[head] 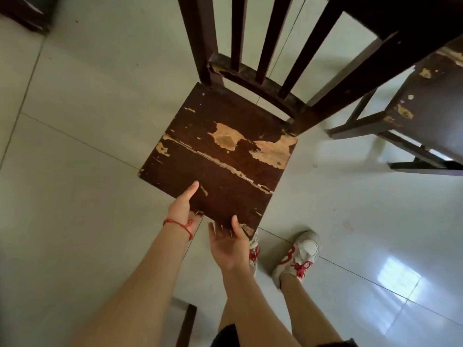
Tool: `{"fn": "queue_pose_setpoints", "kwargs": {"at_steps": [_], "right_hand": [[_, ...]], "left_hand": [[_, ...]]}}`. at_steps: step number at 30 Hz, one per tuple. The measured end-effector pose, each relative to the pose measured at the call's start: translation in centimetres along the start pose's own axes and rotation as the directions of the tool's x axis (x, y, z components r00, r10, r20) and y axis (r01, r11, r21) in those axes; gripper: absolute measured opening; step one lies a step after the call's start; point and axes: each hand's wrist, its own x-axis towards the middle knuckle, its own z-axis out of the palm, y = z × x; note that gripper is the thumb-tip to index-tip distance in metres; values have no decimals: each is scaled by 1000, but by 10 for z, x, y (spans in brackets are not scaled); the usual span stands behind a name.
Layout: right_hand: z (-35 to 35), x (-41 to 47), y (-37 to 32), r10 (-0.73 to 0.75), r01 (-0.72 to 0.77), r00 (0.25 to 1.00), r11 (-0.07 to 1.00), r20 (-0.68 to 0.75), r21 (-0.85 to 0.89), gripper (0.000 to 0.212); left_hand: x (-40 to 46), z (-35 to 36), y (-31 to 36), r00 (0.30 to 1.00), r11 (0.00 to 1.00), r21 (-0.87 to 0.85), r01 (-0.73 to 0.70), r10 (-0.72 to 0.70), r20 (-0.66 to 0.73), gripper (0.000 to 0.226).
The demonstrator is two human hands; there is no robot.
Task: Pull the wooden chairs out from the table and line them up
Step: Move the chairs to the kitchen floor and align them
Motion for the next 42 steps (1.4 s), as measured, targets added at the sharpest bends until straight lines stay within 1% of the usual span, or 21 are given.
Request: {"fn": "queue_pose_setpoints", "kwargs": {"at_steps": [4, 6, 8, 11, 14, 17, 19, 22, 24, 28, 31, 33, 35, 39, 42], "right_hand": [[3, 10, 0, -36, 32, 997, 997, 62, 74, 61], [7, 12, 0, -41, 37, 998, 996, 53, 78, 62], [9, 14, 0, -43, 42, 999, 997, 7, 65, 64], [11, 9, -4, -60, 60, 998, 998, -6, 20, 62], [22, 3, -10, -84, 84, 996, 996, -5, -19, 52], [37, -7, -21, -108, 108, 994, 994, 2, -19, 55], [51, -12, -33, -119, 119, 993, 993, -4, -19, 57], [72, -17, -55, -135, 136, 991, 990, 26, -27, 41], [85, -16, -76, -146, 149, 987, 988, 61, -36, 32], [111, -9, -122, -179, 195, 971, 976, 158, -96, 33], [131, -4, -166, -202, 232, 958, 964, 205, -133, 17], [144, -1, -195, -226, 261, 950, 954, 216, -150, 24], [155, 1, -221, -243, 281, 945, 946, 221, -162, 32], [169, 7, -260, -253, 286, 944, 948, 211, -143, 23], [174, 13, -276, -250, 279, 945, 952, 209, -123, 21]], "left_hand": [[12, -2, 0, 993, 992, -123, 8, 7, 119, 34], [15, -4, -1, 987, 986, -164, 13, 14, 160, 25], [19, -5, -2, 982, 988, -151, 9, 20, 187, 21], [20, -9, 0, 966, 995, -102, -8, 34, 255, 25], [17, -4, 8, 951, 997, -61, -55, 71, 302, 31], [6, 13, 18, 941, 994, -75, -82, 102, 322, 35], [-3, 29, 24, 935, 993, -83, -83, 107, 340, 42], [-17, 59, 33, 909, 990, -65, -125, 141, 393, 51], [-21, 83, 37, 898, 988, -81, -132, 154, 413, 51], [-23, 131, 44, 878, 981, -134, -139, 185, 442, 52], [-24, 178, 45, 875, 977, -168, -133, 195, 444, 52], [-24, 210, 44, 877, 976, -174, -127, 193, 441, 51], [-22, 237, 41, 885, 975, -191, -115, 187, 426, 50], [-16, 281, 38, 895, 976, -195, -101, 174, 410, 33], [-10, 300, 38, 896, 980, -167, -107, 168, 412, 28]]}}
